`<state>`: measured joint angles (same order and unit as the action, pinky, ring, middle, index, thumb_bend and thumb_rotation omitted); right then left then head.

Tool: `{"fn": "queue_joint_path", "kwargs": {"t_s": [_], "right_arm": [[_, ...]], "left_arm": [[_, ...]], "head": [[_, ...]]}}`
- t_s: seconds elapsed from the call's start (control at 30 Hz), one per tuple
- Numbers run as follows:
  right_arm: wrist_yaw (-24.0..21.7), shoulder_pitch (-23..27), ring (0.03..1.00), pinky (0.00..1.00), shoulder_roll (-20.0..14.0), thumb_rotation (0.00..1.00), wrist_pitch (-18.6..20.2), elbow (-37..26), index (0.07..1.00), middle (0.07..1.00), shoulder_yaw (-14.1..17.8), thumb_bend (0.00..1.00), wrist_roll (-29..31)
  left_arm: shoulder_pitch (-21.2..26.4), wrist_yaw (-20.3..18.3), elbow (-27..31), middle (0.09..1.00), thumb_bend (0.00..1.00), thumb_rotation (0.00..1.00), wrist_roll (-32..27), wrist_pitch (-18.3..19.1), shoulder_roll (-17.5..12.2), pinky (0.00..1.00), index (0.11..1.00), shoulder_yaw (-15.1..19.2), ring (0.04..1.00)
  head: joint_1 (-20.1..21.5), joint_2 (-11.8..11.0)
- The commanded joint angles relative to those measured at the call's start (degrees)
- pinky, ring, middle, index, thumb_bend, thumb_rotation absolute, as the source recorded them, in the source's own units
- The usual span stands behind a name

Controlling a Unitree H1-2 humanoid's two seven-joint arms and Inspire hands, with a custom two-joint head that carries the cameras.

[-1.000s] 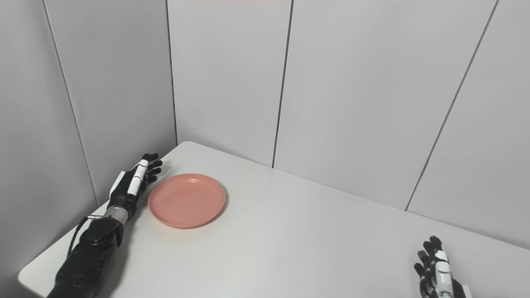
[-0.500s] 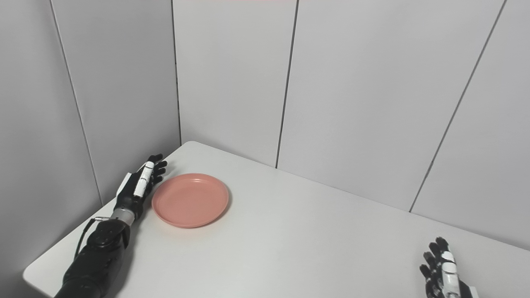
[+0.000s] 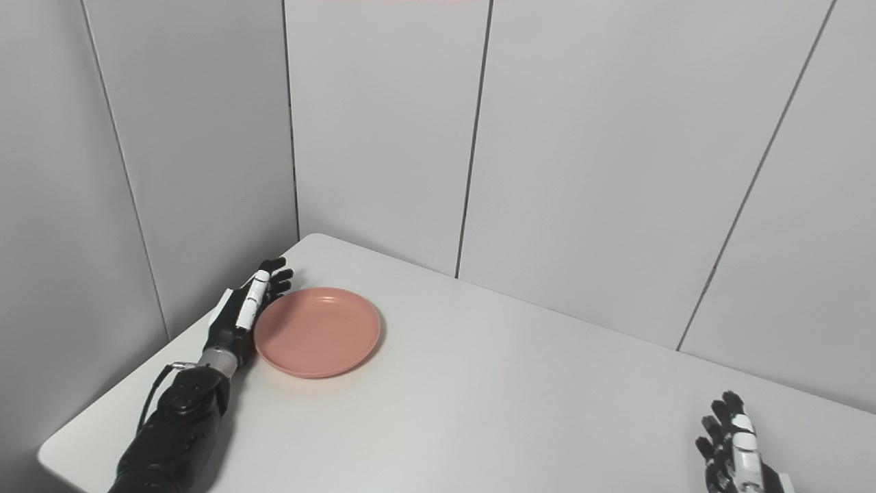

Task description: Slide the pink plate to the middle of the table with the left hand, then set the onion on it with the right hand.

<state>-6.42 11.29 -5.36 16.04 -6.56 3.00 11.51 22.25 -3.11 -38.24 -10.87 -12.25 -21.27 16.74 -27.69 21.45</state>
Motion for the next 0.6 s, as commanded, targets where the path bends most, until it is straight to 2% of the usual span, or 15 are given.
{"fn": "queue_joint_path", "kwargs": {"t_s": [0.0,0.23,0.57], "right_arm": [[0.16,1.68,1.0,1.0,0.07,1.0,0.0,-2.29,1.0,1.0,0.14,0.21,0.26],[0.09,1.7,1.0,1.0,0.26,1.0,0.59,-2.92,1.0,1.0,0.06,0.2,0.48],[0.87,1.66,1.0,1.0,1.05,1.0,0.86,-3.26,1.0,1.0,0.43,0.19,0.98]], "left_arm": [[1.85,-0.1,1.97,0.872,0.61,1.0,-0.65,-0.25,-0.39,0.92,0.861,-0.06,0.893],[1.83,-0.43,3.2,0.871,0.58,1.0,-1.22,0.75,0.87,0.91,0.856,0.03,0.888],[1.95,-1.04,3.28,0.859,0.59,1.0,-1.56,-0.53,2.18,0.86,0.844,-0.7,0.87]], "head": [[0.1,0.09],[0.55,0.21],[1.28,0.39]]}}
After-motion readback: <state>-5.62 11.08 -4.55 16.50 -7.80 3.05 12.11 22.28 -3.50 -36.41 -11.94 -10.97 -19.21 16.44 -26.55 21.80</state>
